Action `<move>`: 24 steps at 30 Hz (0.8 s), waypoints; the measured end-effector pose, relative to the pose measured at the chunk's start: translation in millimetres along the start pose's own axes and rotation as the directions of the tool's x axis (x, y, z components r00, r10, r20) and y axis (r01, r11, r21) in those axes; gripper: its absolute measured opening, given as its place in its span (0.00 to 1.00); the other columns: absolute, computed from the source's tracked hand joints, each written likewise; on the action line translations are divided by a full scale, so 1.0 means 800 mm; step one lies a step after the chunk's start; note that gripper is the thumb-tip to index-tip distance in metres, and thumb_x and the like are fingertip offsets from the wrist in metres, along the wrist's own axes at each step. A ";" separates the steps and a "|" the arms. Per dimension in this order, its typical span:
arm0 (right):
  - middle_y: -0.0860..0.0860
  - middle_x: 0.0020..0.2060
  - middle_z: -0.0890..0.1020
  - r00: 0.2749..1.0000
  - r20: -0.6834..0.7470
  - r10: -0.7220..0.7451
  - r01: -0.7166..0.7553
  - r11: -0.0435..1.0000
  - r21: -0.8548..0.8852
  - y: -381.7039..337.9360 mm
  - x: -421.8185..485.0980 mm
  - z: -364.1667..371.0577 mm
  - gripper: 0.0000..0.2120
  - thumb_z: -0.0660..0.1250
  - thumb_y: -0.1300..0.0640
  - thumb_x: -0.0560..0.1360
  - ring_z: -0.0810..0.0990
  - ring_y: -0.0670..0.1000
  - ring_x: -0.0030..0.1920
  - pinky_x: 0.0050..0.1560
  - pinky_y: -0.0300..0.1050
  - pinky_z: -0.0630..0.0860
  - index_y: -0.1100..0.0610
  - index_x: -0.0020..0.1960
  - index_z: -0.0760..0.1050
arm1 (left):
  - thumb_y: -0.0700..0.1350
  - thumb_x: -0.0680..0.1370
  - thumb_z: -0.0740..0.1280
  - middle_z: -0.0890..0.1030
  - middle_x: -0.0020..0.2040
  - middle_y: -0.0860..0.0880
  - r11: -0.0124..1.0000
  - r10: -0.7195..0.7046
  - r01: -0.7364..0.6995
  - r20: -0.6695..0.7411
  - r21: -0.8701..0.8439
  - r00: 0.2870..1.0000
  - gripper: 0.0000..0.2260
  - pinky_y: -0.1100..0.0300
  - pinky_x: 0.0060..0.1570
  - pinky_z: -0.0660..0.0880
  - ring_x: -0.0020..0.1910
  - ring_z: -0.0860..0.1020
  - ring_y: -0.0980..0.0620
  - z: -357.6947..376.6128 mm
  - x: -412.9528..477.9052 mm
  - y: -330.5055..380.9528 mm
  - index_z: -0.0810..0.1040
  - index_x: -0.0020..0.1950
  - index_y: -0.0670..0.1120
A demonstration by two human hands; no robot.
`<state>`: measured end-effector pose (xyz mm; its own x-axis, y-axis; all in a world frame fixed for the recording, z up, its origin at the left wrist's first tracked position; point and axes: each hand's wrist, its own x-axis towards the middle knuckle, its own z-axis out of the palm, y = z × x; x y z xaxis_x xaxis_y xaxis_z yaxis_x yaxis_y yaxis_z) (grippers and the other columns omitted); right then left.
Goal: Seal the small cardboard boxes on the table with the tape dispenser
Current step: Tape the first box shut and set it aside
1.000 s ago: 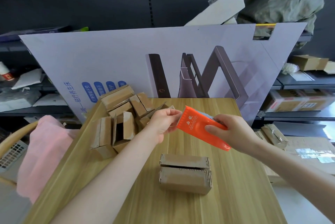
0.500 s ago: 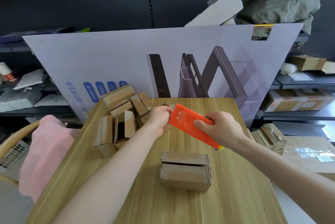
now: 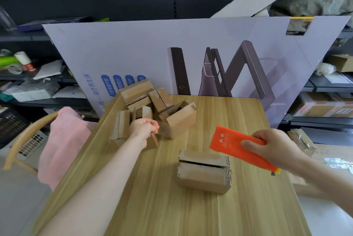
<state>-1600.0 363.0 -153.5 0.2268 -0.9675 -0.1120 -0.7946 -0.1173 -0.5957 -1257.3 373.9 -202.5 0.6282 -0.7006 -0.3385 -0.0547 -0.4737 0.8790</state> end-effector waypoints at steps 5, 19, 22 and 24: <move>0.47 0.27 0.79 0.994 0.083 0.071 -0.043 0.953 -0.299 0.016 0.012 0.022 0.17 0.68 0.38 0.70 0.78 0.47 0.25 0.23 0.40 0.70 0.50 0.33 0.78 | 0.34 0.71 0.71 0.83 0.32 0.48 0.999 -0.036 0.036 0.003 -0.011 0.999 0.06 0.63 0.34 0.70 0.27 0.75 0.57 0.010 -0.014 -0.053 0.82 0.36 0.44; 0.48 0.31 0.78 0.975 0.160 0.153 -0.022 0.787 -0.616 0.045 0.067 0.065 0.23 0.64 0.32 0.69 0.77 0.48 0.32 0.28 0.40 0.66 0.52 0.33 0.74 | 0.39 0.72 0.74 0.84 0.34 0.50 0.988 -0.148 0.147 -0.006 -0.039 0.989 0.02 0.59 0.43 0.75 0.35 0.82 0.52 0.062 -0.006 -0.135 0.82 0.41 0.44; 0.46 0.32 0.77 0.972 0.163 0.168 -0.023 0.763 -0.647 0.047 0.076 0.083 0.21 0.63 0.33 0.68 0.75 0.47 0.32 0.28 0.40 0.65 0.51 0.35 0.74 | 0.40 0.72 0.73 0.84 0.36 0.49 0.987 -0.159 0.159 -0.013 -0.019 0.987 0.02 0.60 0.42 0.74 0.38 0.82 0.52 0.065 0.002 -0.146 0.82 0.42 0.44; 0.46 0.32 0.77 0.971 0.161 0.175 -0.025 0.747 -0.665 0.050 0.081 0.093 0.20 0.64 0.34 0.68 0.75 0.46 0.32 0.28 0.40 0.64 0.51 0.35 0.73 | 0.41 0.73 0.73 0.84 0.36 0.49 0.986 -0.168 0.168 -0.007 -0.001 0.986 0.02 0.62 0.38 0.71 0.38 0.82 0.52 0.069 0.006 -0.152 0.82 0.43 0.44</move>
<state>-1575.3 312.0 -244.0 0.1715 -0.9243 -0.3409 -0.9733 -0.2126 0.0868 -1290.7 398.8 -329.6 0.6337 -0.6076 -0.4789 0.0526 -0.5837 0.8102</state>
